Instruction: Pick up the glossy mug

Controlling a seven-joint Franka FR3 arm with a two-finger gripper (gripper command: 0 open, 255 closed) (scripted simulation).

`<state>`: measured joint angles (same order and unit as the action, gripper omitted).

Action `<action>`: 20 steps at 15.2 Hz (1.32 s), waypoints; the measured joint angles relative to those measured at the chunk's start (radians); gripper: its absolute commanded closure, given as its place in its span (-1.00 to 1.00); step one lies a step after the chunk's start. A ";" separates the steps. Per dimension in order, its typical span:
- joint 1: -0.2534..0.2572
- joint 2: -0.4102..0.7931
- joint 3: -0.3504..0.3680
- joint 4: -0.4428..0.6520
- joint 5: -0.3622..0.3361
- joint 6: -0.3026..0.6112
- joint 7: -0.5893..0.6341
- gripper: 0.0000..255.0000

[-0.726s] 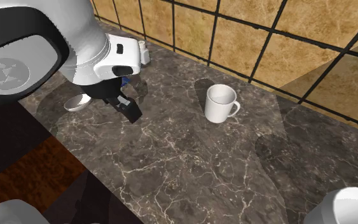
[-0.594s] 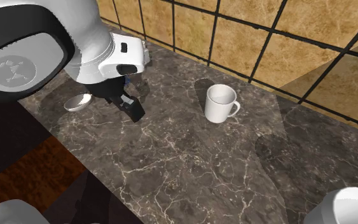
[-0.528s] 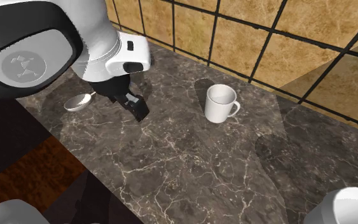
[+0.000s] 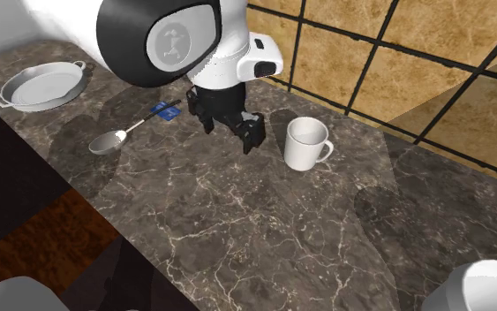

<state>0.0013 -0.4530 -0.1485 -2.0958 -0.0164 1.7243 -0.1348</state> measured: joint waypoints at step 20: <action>-0.020 0.493 -0.080 0.408 -0.020 0.007 -0.204 1.00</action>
<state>-0.0191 0.0403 -0.2289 -1.6881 -0.0366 1.7313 -0.3392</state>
